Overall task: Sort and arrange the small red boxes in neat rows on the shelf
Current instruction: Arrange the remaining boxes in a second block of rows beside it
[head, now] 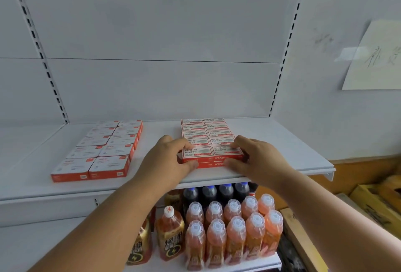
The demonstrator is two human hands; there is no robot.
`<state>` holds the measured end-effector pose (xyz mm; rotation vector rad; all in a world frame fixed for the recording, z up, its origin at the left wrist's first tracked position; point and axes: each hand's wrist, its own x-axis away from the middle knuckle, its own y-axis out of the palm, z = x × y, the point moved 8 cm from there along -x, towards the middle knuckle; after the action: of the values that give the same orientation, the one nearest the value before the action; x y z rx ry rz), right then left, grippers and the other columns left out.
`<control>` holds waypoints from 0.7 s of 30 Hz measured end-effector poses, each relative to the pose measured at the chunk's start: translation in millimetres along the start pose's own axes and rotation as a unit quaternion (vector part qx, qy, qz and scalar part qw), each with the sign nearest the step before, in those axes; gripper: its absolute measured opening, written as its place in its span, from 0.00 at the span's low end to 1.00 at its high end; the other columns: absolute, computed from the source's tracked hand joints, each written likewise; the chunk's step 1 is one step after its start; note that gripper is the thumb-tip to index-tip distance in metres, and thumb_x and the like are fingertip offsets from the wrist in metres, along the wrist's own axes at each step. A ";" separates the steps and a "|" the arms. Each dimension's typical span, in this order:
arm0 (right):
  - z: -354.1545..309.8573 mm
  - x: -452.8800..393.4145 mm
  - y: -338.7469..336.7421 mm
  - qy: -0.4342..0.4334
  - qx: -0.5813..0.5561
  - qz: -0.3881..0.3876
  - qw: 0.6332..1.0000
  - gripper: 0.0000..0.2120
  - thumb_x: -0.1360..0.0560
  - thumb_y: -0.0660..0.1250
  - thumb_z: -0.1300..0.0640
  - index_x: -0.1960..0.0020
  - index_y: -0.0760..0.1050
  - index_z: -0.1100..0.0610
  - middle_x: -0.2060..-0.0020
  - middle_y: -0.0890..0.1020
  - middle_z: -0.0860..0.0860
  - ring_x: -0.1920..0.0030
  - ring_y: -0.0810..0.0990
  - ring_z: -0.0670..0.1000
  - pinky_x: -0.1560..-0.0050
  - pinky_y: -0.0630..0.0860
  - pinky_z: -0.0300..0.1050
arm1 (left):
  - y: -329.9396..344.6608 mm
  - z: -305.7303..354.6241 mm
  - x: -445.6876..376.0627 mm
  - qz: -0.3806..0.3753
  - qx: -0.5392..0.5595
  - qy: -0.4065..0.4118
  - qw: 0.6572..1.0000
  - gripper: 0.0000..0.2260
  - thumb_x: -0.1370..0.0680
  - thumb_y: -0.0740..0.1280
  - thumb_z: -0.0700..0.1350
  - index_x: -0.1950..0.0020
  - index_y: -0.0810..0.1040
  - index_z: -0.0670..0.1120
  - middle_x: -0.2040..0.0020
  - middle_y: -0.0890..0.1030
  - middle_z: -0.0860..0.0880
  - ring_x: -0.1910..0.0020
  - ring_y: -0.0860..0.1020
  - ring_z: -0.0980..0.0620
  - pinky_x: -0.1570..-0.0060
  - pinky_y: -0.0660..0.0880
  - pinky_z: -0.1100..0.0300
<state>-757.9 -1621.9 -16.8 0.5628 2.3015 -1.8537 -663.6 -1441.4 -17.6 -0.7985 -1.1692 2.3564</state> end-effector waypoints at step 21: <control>3.1 7.7 -11.1 -0.040 -0.044 0.056 0.997 0.14 0.21 0.62 0.46 0.39 0.79 0.47 0.56 0.78 0.44 0.60 0.75 0.44 0.60 0.67 0.29 | -5.5 4.1 10.2 0.047 -0.013 0.019 0.999 0.20 0.25 0.72 0.54 0.33 0.76 0.56 0.45 0.69 0.57 0.50 0.72 0.59 0.53 0.69 0.72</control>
<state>-769.5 -1625.2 -10.0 0.5822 2.2382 -1.6843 -673.5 -1434.9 -14.4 -0.9219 -1.1723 2.3950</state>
